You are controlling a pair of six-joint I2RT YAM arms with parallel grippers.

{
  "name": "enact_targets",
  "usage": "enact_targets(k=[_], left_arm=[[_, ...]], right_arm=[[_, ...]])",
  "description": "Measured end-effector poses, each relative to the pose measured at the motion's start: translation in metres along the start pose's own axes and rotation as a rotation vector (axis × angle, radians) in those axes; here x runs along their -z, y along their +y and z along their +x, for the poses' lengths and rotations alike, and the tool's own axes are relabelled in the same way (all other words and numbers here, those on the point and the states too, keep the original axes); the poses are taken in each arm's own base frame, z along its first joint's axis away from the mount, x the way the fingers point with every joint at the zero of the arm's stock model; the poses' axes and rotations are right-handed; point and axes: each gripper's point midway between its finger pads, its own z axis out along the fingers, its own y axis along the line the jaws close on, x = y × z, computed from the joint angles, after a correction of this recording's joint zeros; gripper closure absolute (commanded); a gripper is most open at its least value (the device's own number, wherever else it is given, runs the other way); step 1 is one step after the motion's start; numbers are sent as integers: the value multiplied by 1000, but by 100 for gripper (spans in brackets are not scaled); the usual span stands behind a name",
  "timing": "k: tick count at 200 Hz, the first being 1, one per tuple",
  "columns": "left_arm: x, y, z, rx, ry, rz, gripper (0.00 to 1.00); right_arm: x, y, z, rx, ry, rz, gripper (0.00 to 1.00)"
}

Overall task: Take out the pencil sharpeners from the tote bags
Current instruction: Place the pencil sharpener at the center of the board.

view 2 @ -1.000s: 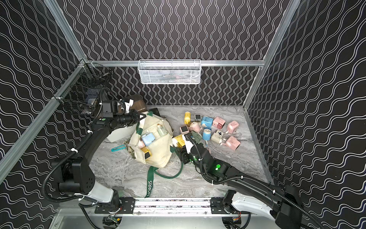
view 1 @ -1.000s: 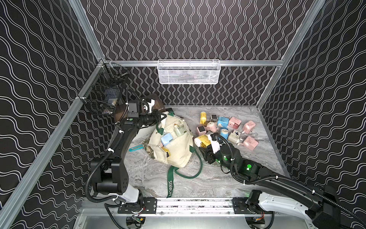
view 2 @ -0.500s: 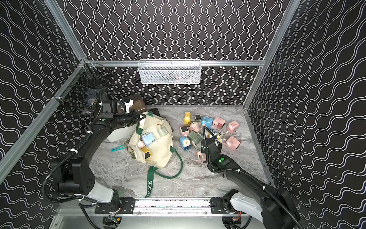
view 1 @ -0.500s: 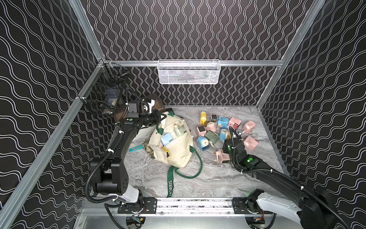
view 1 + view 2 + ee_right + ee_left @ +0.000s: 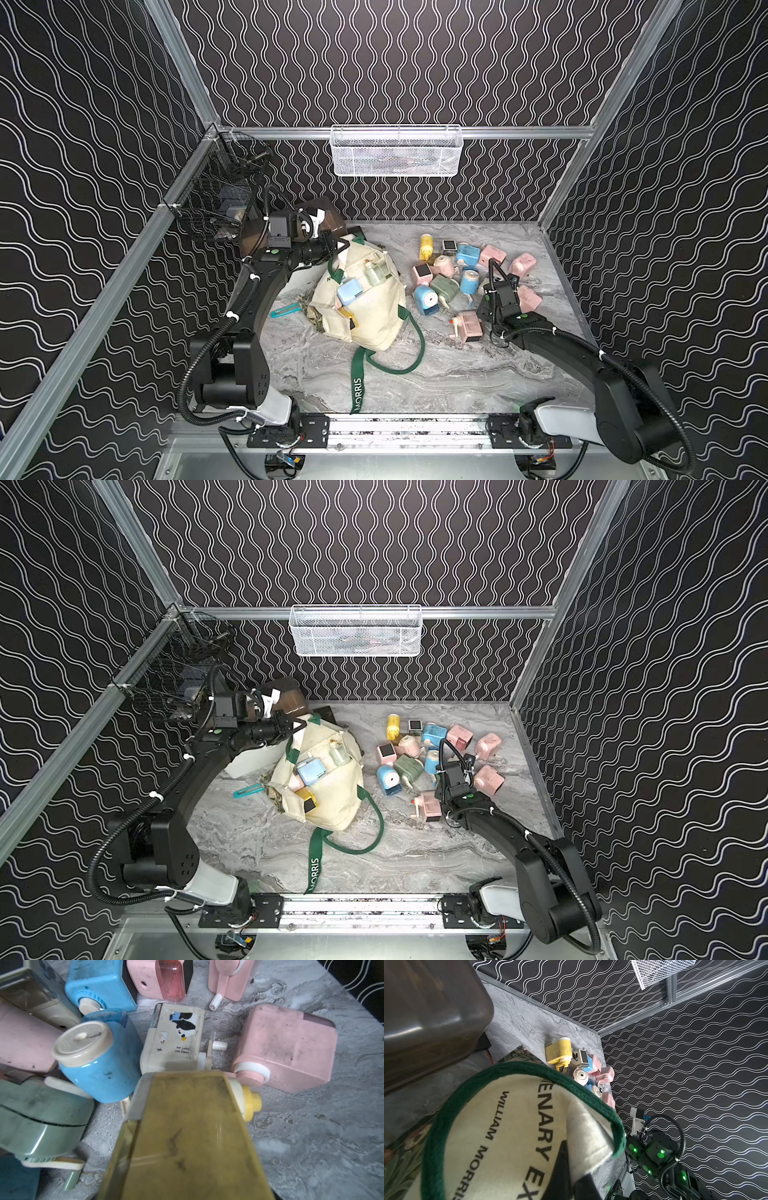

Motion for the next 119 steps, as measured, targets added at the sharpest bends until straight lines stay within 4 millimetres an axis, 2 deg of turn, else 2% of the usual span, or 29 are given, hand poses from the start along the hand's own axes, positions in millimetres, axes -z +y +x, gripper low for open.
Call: enact_targets(k=[78, 97, 119], left_arm=[[0, 0, 0, 0, 1, 0, 100], [0, 0, 0, 0, 1, 0, 100], [0, 0, 0, 0, 1, 0, 100]], right_arm=[[-22, -6, 15, -39, 100, 15, 43], [-28, -10, 18, -50, 122, 28, 37], [-32, -9, 18, -61, 140, 23, 25]])
